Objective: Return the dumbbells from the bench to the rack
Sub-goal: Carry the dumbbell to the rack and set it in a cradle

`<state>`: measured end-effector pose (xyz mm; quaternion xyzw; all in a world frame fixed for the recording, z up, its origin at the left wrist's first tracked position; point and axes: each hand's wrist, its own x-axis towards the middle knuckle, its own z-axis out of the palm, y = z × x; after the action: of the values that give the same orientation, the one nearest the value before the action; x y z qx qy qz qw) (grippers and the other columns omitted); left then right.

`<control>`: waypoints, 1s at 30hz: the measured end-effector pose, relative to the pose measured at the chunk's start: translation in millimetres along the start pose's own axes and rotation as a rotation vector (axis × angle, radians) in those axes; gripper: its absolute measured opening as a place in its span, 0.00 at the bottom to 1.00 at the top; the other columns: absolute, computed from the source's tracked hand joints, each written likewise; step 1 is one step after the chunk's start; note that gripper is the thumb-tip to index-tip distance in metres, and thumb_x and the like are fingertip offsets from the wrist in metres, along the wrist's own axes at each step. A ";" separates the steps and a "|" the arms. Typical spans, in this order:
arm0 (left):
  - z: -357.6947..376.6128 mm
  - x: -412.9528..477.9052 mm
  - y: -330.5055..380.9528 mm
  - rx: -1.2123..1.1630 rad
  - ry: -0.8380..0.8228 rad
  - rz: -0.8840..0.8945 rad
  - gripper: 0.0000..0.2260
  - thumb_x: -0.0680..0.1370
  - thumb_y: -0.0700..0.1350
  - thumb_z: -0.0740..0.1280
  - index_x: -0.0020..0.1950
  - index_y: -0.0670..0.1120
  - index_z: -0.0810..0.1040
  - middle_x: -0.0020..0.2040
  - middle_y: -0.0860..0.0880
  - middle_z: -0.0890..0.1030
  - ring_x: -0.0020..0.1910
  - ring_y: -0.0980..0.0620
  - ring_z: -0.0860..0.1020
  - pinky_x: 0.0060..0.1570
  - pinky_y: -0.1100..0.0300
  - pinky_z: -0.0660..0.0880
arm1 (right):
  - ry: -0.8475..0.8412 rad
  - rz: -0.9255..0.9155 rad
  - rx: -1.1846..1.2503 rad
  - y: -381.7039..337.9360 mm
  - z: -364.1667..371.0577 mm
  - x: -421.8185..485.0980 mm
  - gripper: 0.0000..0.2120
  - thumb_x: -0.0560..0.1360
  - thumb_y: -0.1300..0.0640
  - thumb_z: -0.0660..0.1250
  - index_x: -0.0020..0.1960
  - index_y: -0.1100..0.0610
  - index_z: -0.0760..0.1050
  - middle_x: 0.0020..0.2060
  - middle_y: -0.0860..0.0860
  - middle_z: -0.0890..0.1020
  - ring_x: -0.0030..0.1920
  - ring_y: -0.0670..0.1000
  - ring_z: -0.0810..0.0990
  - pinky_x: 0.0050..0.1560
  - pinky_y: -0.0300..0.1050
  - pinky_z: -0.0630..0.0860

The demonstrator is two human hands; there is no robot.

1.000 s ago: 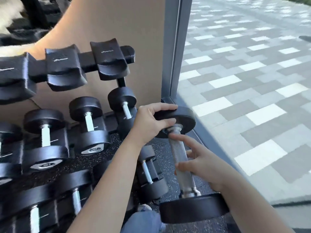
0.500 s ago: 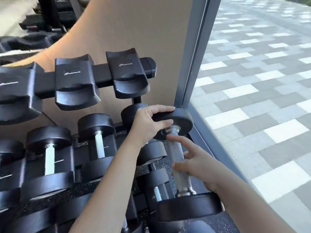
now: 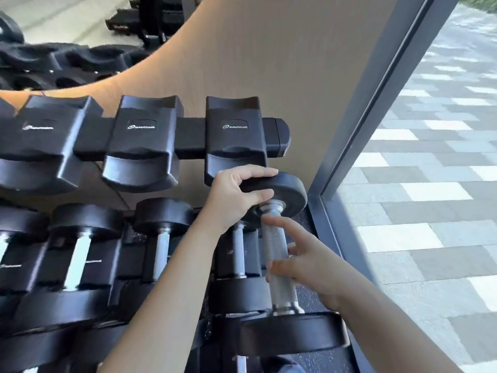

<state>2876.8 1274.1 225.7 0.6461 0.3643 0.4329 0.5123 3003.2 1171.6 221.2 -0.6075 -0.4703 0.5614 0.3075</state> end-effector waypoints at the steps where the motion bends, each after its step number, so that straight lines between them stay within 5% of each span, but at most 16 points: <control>1: 0.3 11.8 1.2 0.007 0.017 0.003 0.17 0.68 0.31 0.71 0.46 0.53 0.80 0.47 0.55 0.82 0.49 0.61 0.79 0.52 0.67 0.73 | -0.014 -0.006 -0.019 -6.5 -9.5 9.6 0.31 0.68 0.67 0.66 0.55 0.32 0.70 0.41 0.57 0.70 0.38 0.55 0.69 0.41 0.47 0.67; 8: -7.3 91.0 7.0 0.067 0.165 0.087 0.17 0.68 0.32 0.71 0.48 0.52 0.80 0.49 0.57 0.80 0.52 0.61 0.77 0.60 0.62 0.71 | -0.063 -0.110 -0.053 -51.6 -56.3 77.3 0.30 0.69 0.68 0.67 0.57 0.34 0.70 0.41 0.57 0.70 0.38 0.54 0.67 0.40 0.46 0.67; 16: -30.9 159.1 4.3 0.130 0.298 0.198 0.16 0.68 0.32 0.71 0.48 0.52 0.81 0.50 0.57 0.80 0.55 0.61 0.77 0.60 0.64 0.70 | -0.086 -0.196 -0.032 -90.8 -68.3 149.9 0.30 0.66 0.66 0.68 0.51 0.31 0.71 0.39 0.59 0.71 0.38 0.57 0.70 0.46 0.62 0.76; 18: -38.3 174.2 3.8 0.144 0.308 0.214 0.15 0.68 0.32 0.71 0.48 0.51 0.81 0.50 0.57 0.80 0.55 0.61 0.77 0.60 0.64 0.70 | -0.074 -0.218 -0.031 -98.8 -68.6 164.3 0.30 0.68 0.68 0.68 0.51 0.31 0.70 0.39 0.59 0.71 0.37 0.61 0.72 0.49 0.60 0.76; 23: -52.2 205.7 0.2 0.214 0.343 0.261 0.15 0.69 0.33 0.71 0.51 0.48 0.81 0.51 0.55 0.80 0.55 0.61 0.77 0.60 0.64 0.70 | -0.034 -0.255 0.002 -116.3 -69.8 194.3 0.29 0.70 0.69 0.66 0.56 0.36 0.70 0.36 0.55 0.68 0.35 0.53 0.67 0.33 0.36 0.69; 27: -58.5 225.0 -9.5 0.294 0.348 0.287 0.15 0.69 0.33 0.70 0.51 0.50 0.80 0.52 0.57 0.80 0.56 0.60 0.76 0.60 0.64 0.69 | -0.031 -0.263 0.052 -116.9 -65.6 219.0 0.29 0.70 0.69 0.66 0.54 0.35 0.69 0.35 0.54 0.69 0.36 0.53 0.68 0.37 0.37 0.71; 30: -64.2 233.2 -20.5 0.300 0.348 0.263 0.15 0.69 0.33 0.70 0.50 0.50 0.80 0.52 0.57 0.80 0.56 0.61 0.76 0.61 0.64 0.69 | -0.040 -0.247 0.079 -114.1 -63.0 234.3 0.30 0.70 0.70 0.66 0.51 0.33 0.69 0.39 0.58 0.71 0.39 0.56 0.72 0.46 0.49 0.75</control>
<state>2900.3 1513.9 255.5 0.6726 0.4199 0.5414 0.2797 3021.5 1438.1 243.4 -0.5212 -0.5251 0.5492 0.3886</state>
